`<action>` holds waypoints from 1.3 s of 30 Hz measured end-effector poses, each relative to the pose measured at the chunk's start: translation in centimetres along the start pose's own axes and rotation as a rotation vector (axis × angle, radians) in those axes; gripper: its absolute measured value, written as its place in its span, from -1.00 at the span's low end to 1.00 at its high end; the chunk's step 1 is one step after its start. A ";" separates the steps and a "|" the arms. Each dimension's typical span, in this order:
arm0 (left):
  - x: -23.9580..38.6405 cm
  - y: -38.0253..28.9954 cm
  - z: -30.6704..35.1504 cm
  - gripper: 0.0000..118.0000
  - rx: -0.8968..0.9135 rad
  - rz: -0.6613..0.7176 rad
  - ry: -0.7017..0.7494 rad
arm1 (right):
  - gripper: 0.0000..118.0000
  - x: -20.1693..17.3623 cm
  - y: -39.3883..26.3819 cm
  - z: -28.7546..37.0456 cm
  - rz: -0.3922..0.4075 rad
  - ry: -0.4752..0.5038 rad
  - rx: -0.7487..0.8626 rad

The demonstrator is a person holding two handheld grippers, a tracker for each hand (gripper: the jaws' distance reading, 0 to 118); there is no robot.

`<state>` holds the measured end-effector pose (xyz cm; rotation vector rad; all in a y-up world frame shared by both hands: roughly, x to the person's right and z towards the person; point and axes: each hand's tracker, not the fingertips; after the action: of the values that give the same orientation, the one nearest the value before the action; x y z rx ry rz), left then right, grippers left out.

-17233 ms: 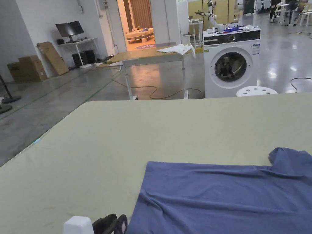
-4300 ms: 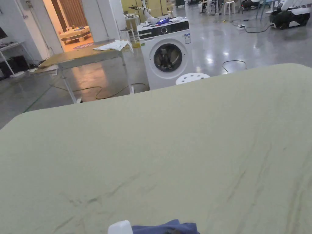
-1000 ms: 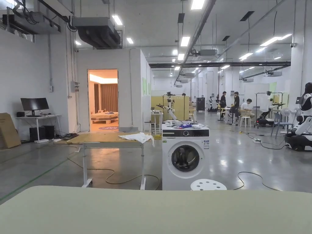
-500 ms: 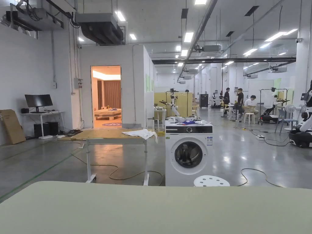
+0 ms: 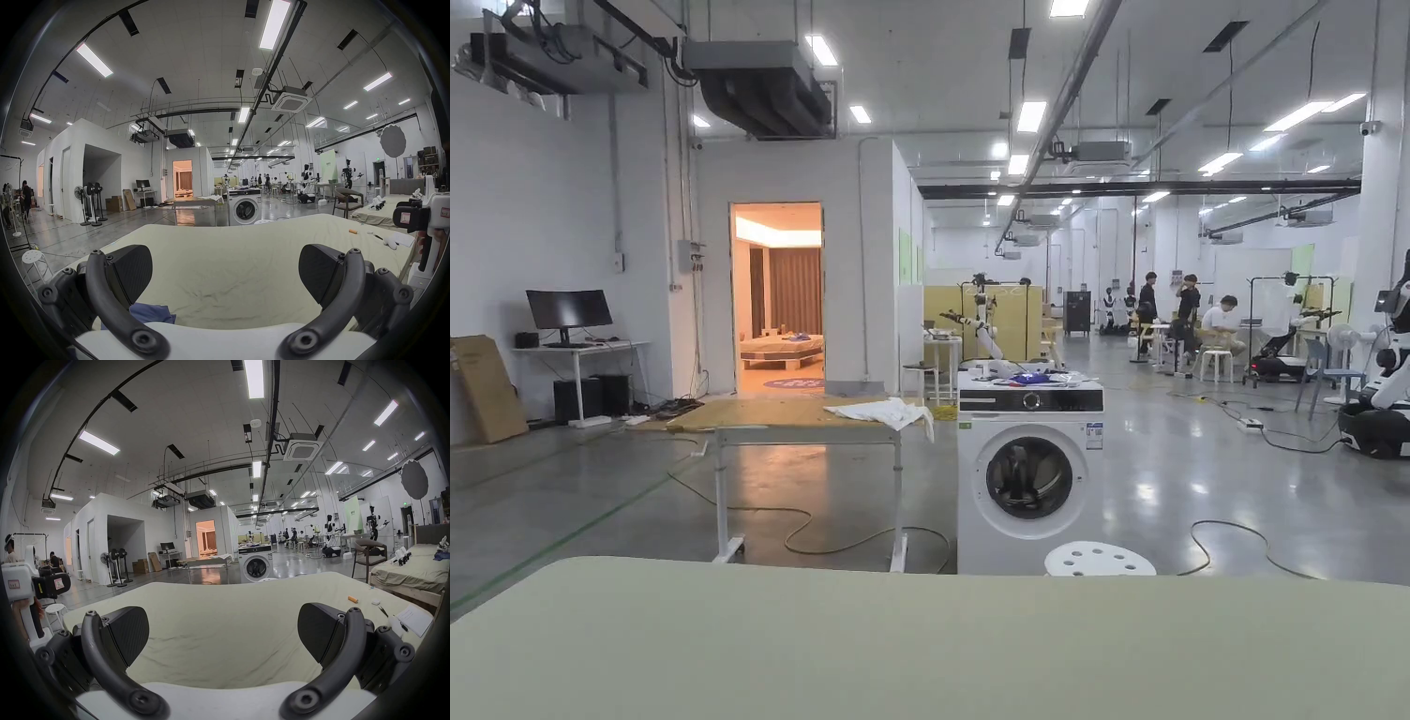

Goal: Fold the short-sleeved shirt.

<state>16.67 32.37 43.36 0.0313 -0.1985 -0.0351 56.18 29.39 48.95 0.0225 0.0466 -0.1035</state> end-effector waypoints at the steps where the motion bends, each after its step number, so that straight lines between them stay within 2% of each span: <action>1: 0.0 0.0 0.0 1.00 -0.001 -0.001 0.000 | 1.00 0.1 0.1 0.0 -0.012 0.007 -0.006; 5: 0.1 0.1 -0.1 1.00 -0.012 0.003 -0.002 | 1.00 -0.3 1.0 -0.2 -0.056 -0.001 -0.028; 9: -0.1 0.3 -0.3 1.00 -0.029 0.030 0.001 | 1.00 -1.7 2.3 -0.4 -0.103 -0.114 -0.074; 16: -0.3 0.8 0.0 1.00 -0.031 0.048 -0.011 | 1.00 -3.0 2.6 -0.5 -0.083 -0.061 -0.115; 29: -0.5 0.4 -0.1 1.00 -0.047 0.058 -0.007 | 1.00 -3.0 3.1 -0.7 -0.191 -0.147 -0.212; 32: -0.7 0.3 -0.1 1.00 -0.046 0.061 -0.006 | 1.00 -2.9 3.0 -0.7 -0.185 -0.163 -0.215; 35: -0.7 0.3 -0.1 1.00 -0.049 0.061 -0.005 | 1.00 -2.8 2.9 -0.9 -0.138 -0.163 -0.204; 39: -0.6 0.2 -0.2 1.00 -0.056 0.060 -0.009 | 1.00 -2.7 2.9 -0.9 -0.130 -0.179 -0.196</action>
<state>16.14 32.55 43.09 -0.0308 -0.2071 0.0191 53.74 32.57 48.28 -0.1856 -0.1208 -0.2299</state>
